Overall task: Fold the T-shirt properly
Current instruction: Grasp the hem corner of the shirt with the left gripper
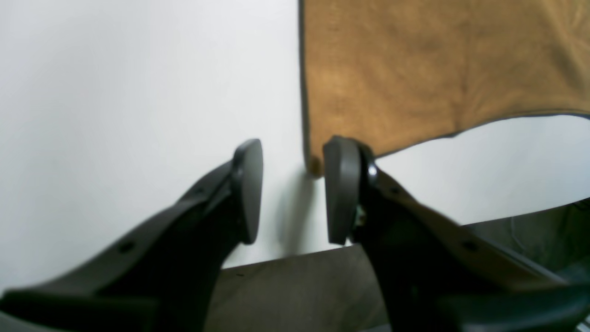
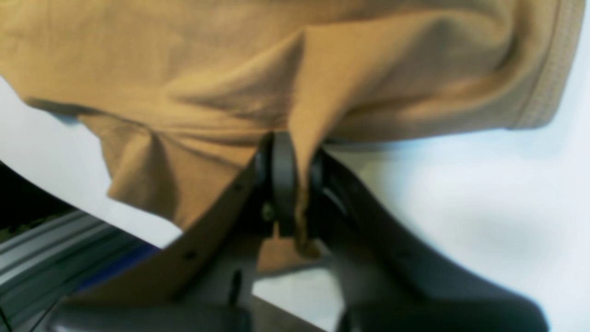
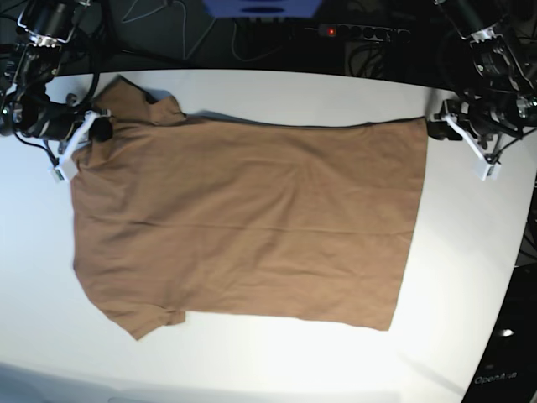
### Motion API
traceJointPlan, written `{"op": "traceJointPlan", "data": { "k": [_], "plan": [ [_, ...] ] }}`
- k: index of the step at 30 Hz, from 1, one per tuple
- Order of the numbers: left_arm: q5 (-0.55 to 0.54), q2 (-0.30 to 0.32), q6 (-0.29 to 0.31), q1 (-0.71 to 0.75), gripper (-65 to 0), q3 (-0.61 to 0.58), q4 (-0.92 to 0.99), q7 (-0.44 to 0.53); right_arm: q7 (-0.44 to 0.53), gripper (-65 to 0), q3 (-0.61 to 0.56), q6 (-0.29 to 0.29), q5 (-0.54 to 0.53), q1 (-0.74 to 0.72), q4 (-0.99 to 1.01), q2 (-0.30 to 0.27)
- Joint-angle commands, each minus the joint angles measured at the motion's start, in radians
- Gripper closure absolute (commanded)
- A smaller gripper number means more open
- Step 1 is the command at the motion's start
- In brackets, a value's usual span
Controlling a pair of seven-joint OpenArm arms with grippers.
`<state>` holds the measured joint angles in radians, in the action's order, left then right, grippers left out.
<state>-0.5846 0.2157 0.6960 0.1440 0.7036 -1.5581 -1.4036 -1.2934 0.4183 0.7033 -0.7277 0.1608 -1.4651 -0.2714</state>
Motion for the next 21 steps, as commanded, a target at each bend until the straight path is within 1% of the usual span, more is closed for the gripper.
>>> {"op": "traceJointPlan", "data": {
  "k": [1, 9, 14, 21],
  "plan": [
    [-0.016, 0.014, 0.002, -0.016, -22.1, 0.003, -0.015, 0.007, -0.036, -0.1, -0.005, -0.005, 0.049, 0.003, 0.002, -0.006],
    [-0.015, 0.012, 0.002, -0.025, -22.1, 0.003, -0.014, 0.007, -0.036, -0.1, -0.005, -0.005, 0.049, 0.004, 0.002, -0.006],
    [-0.002, -0.005, 0.002, -0.034, -22.1, 0.003, -0.011, 0.007, -0.036, -0.1, -0.005, -0.005, 0.049, 0.001, 0.002, -0.006],
    [-0.002, -0.002, 0.002, -0.057, -22.1, 0.003, 0.094, 0.007, -0.036, -0.1, -0.017, -0.005, 0.049, 0.0, 0.002, -0.006]
  ]
}}
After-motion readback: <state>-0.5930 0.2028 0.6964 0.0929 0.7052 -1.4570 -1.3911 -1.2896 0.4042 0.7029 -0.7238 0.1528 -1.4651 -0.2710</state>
